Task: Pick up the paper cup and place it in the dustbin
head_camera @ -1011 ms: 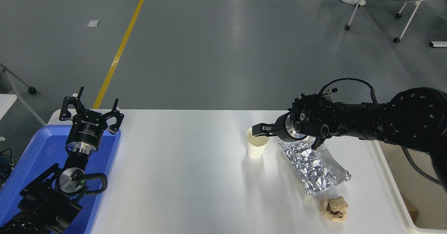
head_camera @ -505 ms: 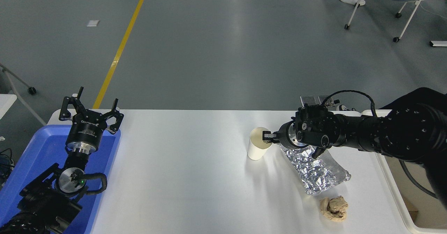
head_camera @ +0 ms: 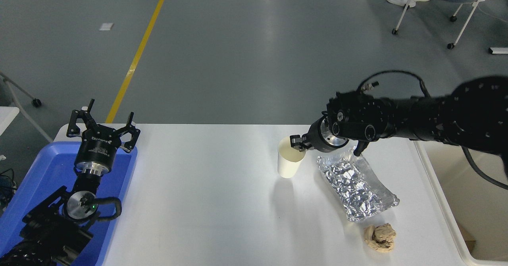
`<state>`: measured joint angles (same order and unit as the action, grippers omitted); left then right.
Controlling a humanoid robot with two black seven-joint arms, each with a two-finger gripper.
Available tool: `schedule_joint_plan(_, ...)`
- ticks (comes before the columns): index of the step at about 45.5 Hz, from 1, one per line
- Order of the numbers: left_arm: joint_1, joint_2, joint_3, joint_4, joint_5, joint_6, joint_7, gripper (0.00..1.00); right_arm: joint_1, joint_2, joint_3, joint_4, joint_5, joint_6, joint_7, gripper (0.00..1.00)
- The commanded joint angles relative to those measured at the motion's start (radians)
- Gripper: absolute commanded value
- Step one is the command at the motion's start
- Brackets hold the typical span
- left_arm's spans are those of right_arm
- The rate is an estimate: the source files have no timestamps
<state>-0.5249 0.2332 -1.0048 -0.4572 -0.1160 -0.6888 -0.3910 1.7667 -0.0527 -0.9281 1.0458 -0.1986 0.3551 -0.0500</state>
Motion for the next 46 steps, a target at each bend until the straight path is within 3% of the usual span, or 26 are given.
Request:
schedule_joint_plan(1,0.000,0.000,0.000,0.000,-0.001,0.000,0.000,1.00,0.331,-0.116,-0.021,0.217,0.016,0.123,-0.001,0.00)
schedule_joint_plan(15,-0.001,0.000,0.000,0.000,0.001,0.000,0.000,1.00,0.646,-0.242,-0.043,0.204,0.001,0.422,0.002,0.00)
schedule_joint_plan(33,0.000,0.000,0.000,0.000,-0.001,0.000,-0.002,1.00,0.683,-0.272,-0.127,0.204,-0.004,0.430,0.002,0.00)
schedule_joint_plan(39,0.000,0.000,0.000,0.000,-0.001,0.000,-0.002,1.00,0.669,-0.377,-0.221,0.185,-0.067,0.430,0.010,0.00)
schedule_joint_plan(46,0.000,0.000,0.000,0.000,-0.001,0.000,-0.002,1.00,0.590,-0.617,-0.247,0.094,-0.255,0.430,0.027,0.00)
